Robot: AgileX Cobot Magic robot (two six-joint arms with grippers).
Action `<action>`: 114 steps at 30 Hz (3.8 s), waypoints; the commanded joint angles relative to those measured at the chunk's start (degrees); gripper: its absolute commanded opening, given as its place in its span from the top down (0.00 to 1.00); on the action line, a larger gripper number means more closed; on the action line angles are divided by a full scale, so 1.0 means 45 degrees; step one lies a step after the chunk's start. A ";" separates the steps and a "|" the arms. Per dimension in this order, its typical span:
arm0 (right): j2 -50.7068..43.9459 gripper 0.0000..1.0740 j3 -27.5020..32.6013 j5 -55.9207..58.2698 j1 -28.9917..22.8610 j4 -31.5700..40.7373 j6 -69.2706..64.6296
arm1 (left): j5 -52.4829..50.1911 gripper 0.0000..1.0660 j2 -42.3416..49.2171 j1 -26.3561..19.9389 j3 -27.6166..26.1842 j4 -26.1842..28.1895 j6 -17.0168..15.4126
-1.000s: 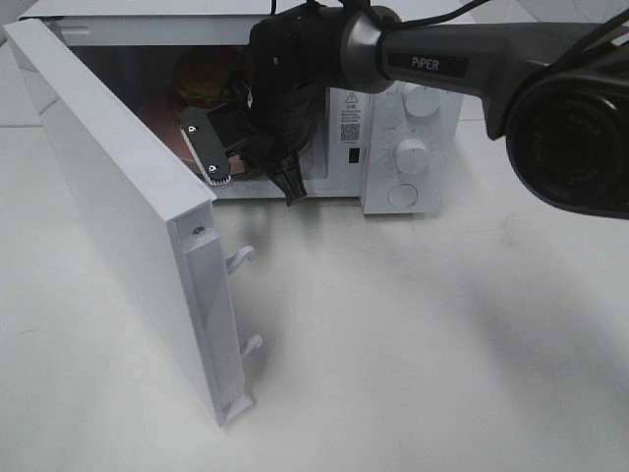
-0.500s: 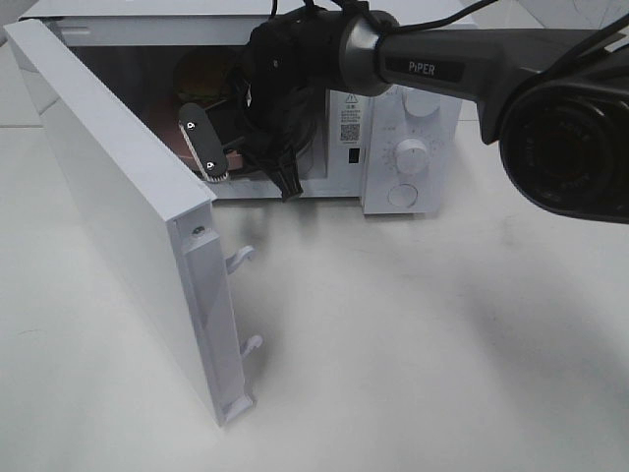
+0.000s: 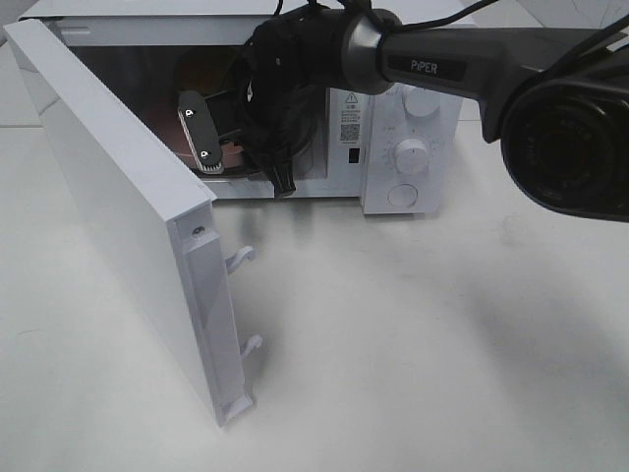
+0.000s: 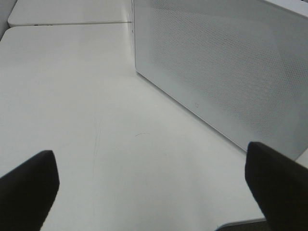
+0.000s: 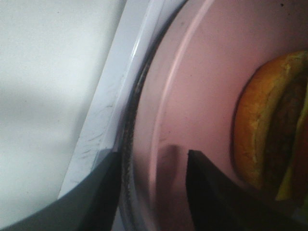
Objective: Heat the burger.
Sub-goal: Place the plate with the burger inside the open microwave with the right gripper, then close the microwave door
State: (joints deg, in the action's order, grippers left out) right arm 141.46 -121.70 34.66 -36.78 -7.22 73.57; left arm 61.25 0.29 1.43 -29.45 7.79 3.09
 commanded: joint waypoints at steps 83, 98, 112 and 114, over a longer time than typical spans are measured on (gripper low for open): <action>-1.6310 0.29 1.5928 0.2496 0.0280 0.0064 -1.7138 | -0.0025 0.08 0.0229 -0.0051 -0.0013 0.0000 -0.0025; -1.8220 0.29 1.5928 0.5870 0.0280 0.0127 -1.8500 | -0.0025 0.08 0.0229 -0.0051 -0.0013 0.0000 -0.0025; -2.0817 0.29 1.7787 0.5959 0.2597 0.0127 -1.9086 | -0.0025 0.08 0.0229 -0.0051 -0.0013 0.0000 -0.0025; -2.1110 0.29 1.7965 0.5959 0.2878 0.0102 -1.9060 | -0.0025 0.08 0.0229 -0.0051 -0.0013 0.0000 -0.0025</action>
State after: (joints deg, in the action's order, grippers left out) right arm 49.45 -42.91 61.13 -27.39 -6.42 -12.26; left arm 61.25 0.29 1.43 -29.45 7.79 3.09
